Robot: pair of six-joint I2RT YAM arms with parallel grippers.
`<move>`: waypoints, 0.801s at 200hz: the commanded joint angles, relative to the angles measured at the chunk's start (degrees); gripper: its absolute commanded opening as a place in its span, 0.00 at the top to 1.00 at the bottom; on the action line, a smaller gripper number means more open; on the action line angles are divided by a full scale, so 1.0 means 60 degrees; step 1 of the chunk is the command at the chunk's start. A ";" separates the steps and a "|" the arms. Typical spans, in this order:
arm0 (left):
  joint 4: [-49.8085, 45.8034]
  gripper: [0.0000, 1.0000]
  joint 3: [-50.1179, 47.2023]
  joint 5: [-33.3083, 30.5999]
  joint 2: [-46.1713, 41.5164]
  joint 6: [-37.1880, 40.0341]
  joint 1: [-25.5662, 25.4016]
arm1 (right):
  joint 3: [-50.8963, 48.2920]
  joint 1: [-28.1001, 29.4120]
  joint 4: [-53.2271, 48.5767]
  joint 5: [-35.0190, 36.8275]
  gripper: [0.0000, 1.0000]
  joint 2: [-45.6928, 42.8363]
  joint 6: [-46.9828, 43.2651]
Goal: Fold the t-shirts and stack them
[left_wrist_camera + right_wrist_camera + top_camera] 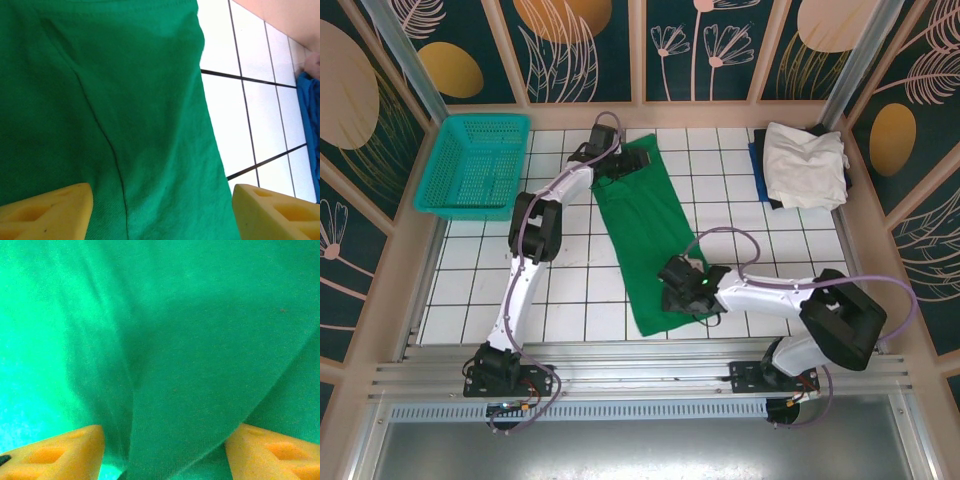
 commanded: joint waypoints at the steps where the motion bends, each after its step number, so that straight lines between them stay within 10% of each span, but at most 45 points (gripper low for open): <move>1: -0.0020 0.25 0.0544 0.0454 0.0519 -0.0203 0.0016 | 0.0705 0.0900 0.0037 -0.0839 0.35 0.0722 0.0794; 73: -0.0806 0.17 -0.0594 0.0212 -0.1991 0.0942 0.0002 | 0.1849 0.1485 -0.1374 0.0297 0.48 0.0247 0.0606; 160: 0.0269 0.27 -1.0627 -0.1436 -0.8733 0.1148 -0.0305 | 0.1353 0.1654 -0.2601 0.1459 0.65 0.0870 0.0245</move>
